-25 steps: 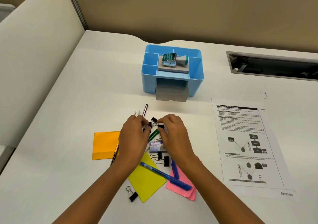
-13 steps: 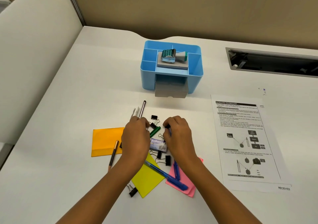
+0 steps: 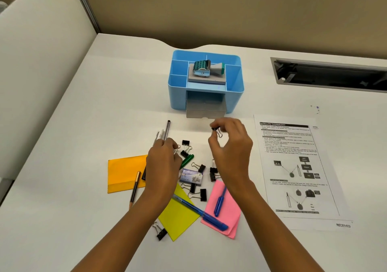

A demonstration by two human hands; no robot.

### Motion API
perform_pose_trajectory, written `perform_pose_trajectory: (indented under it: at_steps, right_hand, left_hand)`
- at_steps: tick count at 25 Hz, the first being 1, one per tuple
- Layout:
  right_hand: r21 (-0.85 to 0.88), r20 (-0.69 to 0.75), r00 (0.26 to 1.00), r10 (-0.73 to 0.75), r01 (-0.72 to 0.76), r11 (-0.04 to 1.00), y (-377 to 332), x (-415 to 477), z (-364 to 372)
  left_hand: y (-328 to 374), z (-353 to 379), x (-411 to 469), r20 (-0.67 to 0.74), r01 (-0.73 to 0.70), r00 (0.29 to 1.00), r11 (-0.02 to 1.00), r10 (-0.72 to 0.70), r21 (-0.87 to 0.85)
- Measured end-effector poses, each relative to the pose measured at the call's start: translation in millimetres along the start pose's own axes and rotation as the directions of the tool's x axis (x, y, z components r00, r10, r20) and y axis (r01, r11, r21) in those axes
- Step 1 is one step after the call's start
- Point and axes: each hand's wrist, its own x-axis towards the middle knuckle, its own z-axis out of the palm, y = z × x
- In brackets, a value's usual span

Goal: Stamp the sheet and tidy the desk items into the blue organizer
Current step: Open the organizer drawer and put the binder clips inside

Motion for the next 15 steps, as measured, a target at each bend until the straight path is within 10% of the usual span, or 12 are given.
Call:
perform_pose_trajectory:
  at_steps: [15]
  right_hand:
    - [-0.041, -0.021, 1.000, 0.015, -0.016, 0.999, 0.9, 63.6, 33.0]
  left_hand:
    - [68.8, -25.7, 84.4, -0.163, -0.279, 0.953, 0.950, 0.255, -0.142]
